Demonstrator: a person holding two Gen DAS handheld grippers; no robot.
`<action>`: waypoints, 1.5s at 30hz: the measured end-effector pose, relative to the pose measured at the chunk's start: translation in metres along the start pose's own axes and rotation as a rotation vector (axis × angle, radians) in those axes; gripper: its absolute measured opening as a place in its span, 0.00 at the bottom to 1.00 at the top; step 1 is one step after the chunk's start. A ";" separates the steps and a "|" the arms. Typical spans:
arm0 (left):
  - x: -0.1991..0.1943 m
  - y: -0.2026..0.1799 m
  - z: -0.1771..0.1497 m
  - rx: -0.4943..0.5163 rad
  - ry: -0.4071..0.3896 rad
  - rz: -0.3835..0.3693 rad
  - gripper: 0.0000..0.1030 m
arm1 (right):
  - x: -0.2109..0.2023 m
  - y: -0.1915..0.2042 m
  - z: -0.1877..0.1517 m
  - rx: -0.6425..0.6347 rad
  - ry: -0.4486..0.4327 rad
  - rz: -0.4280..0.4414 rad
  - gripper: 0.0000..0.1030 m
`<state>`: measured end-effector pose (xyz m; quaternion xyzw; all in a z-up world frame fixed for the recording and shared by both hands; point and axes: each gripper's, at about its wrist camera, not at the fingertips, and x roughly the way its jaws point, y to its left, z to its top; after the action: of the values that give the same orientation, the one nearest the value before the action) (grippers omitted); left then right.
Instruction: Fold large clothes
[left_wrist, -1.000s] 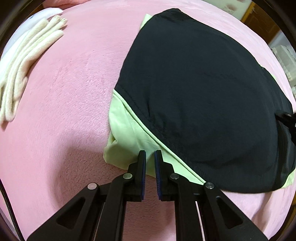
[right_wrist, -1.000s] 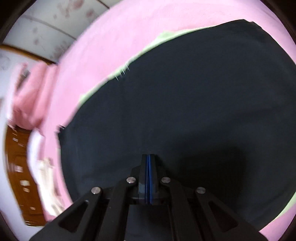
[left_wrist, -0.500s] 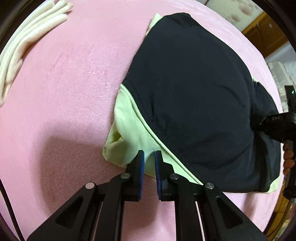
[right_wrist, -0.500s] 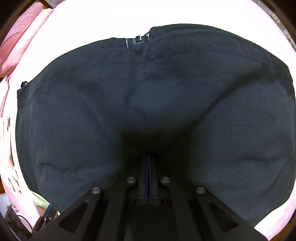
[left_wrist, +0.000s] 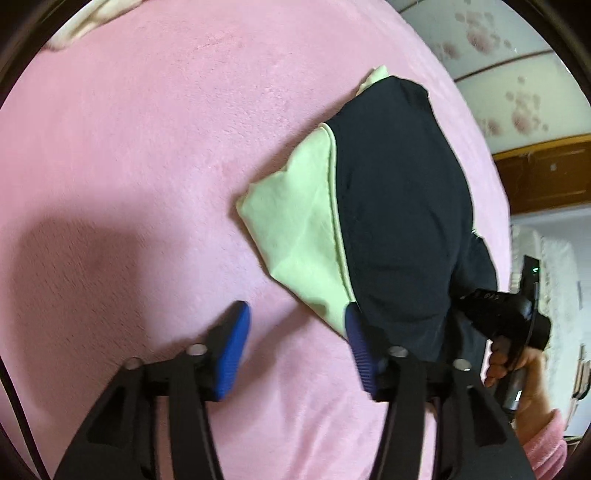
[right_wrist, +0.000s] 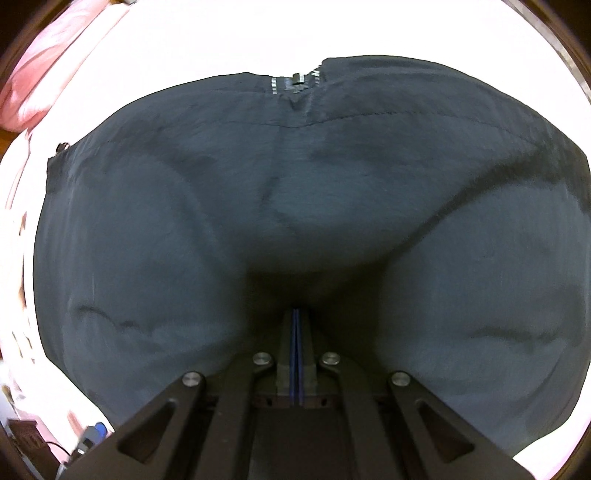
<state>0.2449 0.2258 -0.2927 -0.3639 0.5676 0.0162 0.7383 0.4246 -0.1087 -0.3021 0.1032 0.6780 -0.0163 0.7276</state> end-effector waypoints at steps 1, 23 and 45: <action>0.002 0.000 -0.003 -0.003 -0.013 -0.005 0.56 | 0.000 0.002 -0.001 -0.017 -0.003 0.000 0.00; 0.044 -0.052 0.039 0.057 -0.167 -0.039 0.17 | 0.009 0.003 -0.009 -0.002 -0.044 0.110 0.00; 0.031 -0.092 0.040 0.231 -0.174 0.096 0.08 | -0.013 -0.003 -0.016 0.013 -0.090 0.064 0.00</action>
<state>0.3293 0.1687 -0.2680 -0.2462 0.5164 0.0173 0.8200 0.4078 -0.1109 -0.2909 0.1289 0.6406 -0.0019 0.7570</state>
